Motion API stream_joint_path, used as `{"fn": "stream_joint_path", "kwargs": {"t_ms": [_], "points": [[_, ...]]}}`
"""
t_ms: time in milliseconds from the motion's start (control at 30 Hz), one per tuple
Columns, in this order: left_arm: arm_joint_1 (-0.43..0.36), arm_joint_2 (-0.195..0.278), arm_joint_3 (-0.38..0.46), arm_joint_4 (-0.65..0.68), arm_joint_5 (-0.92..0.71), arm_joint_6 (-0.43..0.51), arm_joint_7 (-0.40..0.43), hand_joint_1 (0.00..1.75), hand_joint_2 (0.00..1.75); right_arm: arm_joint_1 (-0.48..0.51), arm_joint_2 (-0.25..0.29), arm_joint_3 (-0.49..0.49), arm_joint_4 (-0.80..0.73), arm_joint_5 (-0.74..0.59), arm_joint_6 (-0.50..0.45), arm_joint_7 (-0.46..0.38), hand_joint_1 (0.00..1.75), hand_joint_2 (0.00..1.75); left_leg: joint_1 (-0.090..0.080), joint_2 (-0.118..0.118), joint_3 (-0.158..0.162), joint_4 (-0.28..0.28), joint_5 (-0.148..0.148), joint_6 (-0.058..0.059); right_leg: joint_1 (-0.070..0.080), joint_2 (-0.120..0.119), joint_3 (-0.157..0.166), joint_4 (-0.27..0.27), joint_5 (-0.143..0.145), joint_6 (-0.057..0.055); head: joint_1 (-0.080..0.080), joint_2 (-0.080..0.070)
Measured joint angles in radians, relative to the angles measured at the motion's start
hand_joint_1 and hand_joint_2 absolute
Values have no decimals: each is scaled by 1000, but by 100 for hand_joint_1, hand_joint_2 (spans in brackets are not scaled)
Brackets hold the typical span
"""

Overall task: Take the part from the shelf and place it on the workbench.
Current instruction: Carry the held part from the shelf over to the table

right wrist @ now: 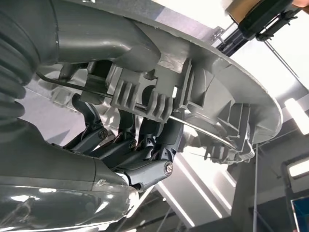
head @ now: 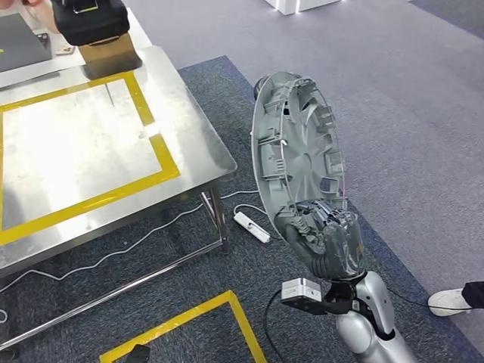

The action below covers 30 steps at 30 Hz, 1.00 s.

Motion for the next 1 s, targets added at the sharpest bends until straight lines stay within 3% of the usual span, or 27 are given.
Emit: {"fn": "stream_joint_path", "kwargs": {"t_ms": [33,67,100,167,233,267,333,367,433,467,533,600,667,700,733,767,833,900,967,1000], "points": [[2,1,0,0,0,0,0,0,175,-2,0,0,0,0,0,0,175,175,0,1,-2,0,-1,-5,0,-11,1,-2,1,-7,0,0],[3,1,0,0,0,0,0,0,175,-4,0,0,0,0,0,0,175,175,-2,19,-9,11,-10,-11,-1,-24,3,-6,3,-14,-6,0],[2,1,0,0,0,0,0,0,175,-5,0,0,0,0,0,0,175,175,-4,46,-25,43,-31,-15,-2,-39,5,-9,5,-20,-11,0],[-2,0,0,0,0,1,0,0,175,-5,0,-1,0,0,0,1,175,175,-6,106,-83,159,-91,-23,1,-68,6,-10,4,-27,-22,0],[-3,0,0,0,0,1,0,0,175,-4,-1,-1,0,0,0,1,175,175,-5,123,-131,258,-122,-24,5,-98,6,-10,2,-30,-22,0],[-3,-1,0,0,0,1,0,0,175,-4,-1,-2,0,0,0,1,175,175,-6,126,-134,263,-112,-24,5,-111,6,-10,1,-30,-22,0],[-1,-1,0,0,0,1,0,0,175,-6,-1,-2,0,0,0,2,175,175,-8,141,-86,176,-53,-17,6,-134,11,-10,-2,-28,-22,0],[-2,-1,0,0,0,1,0,0,175,-7,-1,-2,0,0,0,2,175,175,-13,171,-51,111,-26,-12,9,-144,13,-10,-5,-25,-22,0],[-6,-1,0,0,0,1,0,0,175,-7,-1,-2,0,0,0,2,175,175,-23,220,-3,19,-5,0,17,-164,17,-8,-12,-16,-21,0],[-7,-1,0,0,0,1,0,0,175,-7,-1,-1,0,0,0,2,175,175,-27,229,3,3,-8,6,20,-176,19,-8,-15,-12,-20,0],[-7,-2,0,0,0,1,0,0,175,-9,-1,0,0,0,0,2,175,175,-25,202,2,-3,-8,16,22,-196,26,-10,-22,-2,-18,0],[-6,-2,0,0,1,1,0,0,175,-10,-1,0,-1,0,0,3,175,175,-18,175,7,-7,-6,25,18,-162,15,30,-50,10,-14,0],[-8,-2,0,0,2,1,0,0,175,-9,-1,0,-1,0,0,2,175,175,-13,147,8,-8,-4,33,15,-106,-40,148,-108,18,-6,0],[-8,-3,0,0,2,1,0,0,175,-8,-1,0,-1,0,0,2,175,175,-12,132,8,-7,-4,34,14,-93,-76,217,-134,20,-5,0],[-8,-3,0,0,2,1,1,0,175,-7,-1,0,-1,0,0,2,175,175,-12,118,9,-7,-4,35,13,-88,-103,263,-145,21,-4,0],[-7,-3,0,0,2,1,1,0,175,-7,-1,0,-1,0,0,2,175,175,-11,104,9,-7,-4,35,13,-85,-115,274,-136,21,-3,0],[-5,-3,0,0,2,1,2,0,175,-7,-1,0,-1,0,1,2,175,175,-9,74,12,-5,-4,33,10,-75,-84,186,-66,20,-3,0],[-5,-2,0,0,2,1,4,0,175,-8,-1,0,0,0,0,2,175,175,-8,48,9,-2,-4,25,0,-27,-28,54,-7,20,-3,0],[-5,-1,0,0,2,2,5,0,175,-7,-1,1,0,0,0,2,175,175,-7,27,1,-2,1,12,-5,6,-4,0,4,14,-3,0],[-4,-1,0,0,2,2,7,0,175,-8,-1,1,1,0,0,2,175,175,-5,17,-3,-3,5,5,-3,1,-3,-4,3,7,-4,0]]}}
